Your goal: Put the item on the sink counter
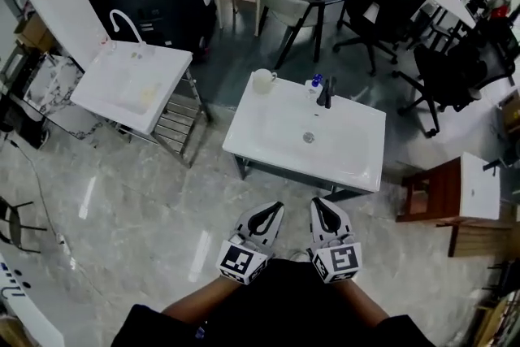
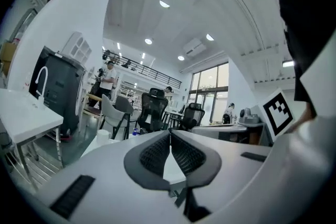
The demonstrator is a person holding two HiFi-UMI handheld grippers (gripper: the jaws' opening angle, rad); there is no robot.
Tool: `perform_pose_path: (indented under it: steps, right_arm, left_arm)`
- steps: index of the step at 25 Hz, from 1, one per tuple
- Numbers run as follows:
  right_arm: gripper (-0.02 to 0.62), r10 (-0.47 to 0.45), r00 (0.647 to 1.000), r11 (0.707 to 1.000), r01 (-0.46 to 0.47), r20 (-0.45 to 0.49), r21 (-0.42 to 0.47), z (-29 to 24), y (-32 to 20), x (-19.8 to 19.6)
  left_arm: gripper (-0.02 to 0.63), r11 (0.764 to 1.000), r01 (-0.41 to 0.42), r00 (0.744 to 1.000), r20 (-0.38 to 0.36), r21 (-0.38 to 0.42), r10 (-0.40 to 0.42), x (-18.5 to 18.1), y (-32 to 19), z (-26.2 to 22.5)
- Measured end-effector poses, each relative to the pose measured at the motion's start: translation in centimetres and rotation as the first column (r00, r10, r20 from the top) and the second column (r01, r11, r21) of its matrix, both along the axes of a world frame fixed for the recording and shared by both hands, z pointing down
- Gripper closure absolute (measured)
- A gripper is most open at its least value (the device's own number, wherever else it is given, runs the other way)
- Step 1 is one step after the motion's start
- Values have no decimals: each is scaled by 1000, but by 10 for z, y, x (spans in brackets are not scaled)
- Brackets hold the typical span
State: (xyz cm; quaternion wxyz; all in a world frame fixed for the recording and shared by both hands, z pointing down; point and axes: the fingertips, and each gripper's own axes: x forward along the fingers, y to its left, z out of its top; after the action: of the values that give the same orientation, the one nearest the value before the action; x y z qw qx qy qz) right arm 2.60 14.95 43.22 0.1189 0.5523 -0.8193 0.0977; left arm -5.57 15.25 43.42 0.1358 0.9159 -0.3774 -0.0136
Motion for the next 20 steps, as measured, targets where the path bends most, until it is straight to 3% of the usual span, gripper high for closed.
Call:
perform_pose_path:
  steps: [4,11,16,20]
  right_arm:
    - [563,98,995,995,-98,-16,-2,-13,9,71]
    - [565,135,988,991,-134,-68,28,-22,30,149]
    - [565,198,979,977,-194,-44,89,-34,44,197]
    - [565,216,976,972,-212,-32,107,-29,57,220]
  left_arm:
    - [589,999,35,999,41,7,-35,60,3,-21]
    - [589,999,-8,999,41,42,6,144,10,-36]
    - [589,999,-12,999,39,53,10,175,12,-39]
    - [589,997,-10,997,78,76,4,194,14,-37]
